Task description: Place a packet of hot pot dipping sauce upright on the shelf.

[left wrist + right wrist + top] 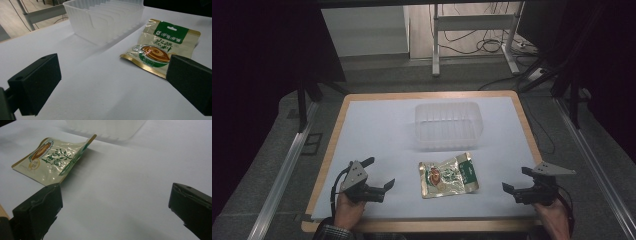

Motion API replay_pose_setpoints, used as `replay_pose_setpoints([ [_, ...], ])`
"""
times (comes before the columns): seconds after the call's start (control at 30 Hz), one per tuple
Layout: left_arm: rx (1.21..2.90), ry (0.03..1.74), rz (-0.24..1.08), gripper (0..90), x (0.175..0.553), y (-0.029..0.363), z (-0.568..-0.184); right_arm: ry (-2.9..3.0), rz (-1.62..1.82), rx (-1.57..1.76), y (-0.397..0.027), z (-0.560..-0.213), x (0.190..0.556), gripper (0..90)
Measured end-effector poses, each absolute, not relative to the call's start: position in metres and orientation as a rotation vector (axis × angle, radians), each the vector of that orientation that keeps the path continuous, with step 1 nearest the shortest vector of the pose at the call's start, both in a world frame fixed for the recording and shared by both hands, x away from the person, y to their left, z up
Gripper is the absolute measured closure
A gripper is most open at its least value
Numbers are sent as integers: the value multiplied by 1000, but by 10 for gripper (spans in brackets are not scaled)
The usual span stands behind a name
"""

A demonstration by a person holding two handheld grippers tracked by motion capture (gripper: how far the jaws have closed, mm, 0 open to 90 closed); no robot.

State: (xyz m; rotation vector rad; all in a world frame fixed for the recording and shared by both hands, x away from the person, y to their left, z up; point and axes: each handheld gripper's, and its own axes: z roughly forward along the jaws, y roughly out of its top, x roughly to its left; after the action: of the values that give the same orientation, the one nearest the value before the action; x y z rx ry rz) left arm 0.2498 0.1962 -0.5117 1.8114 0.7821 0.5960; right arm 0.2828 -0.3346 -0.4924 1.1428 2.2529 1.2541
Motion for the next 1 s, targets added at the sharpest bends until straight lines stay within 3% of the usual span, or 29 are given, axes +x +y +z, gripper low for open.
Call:
replay_pose_setpoints([
  [1.0, 1865, 717, 535, 0, 247, 184, -512, 2257, 1260, 1064, -319, -491, 287, 0],
])
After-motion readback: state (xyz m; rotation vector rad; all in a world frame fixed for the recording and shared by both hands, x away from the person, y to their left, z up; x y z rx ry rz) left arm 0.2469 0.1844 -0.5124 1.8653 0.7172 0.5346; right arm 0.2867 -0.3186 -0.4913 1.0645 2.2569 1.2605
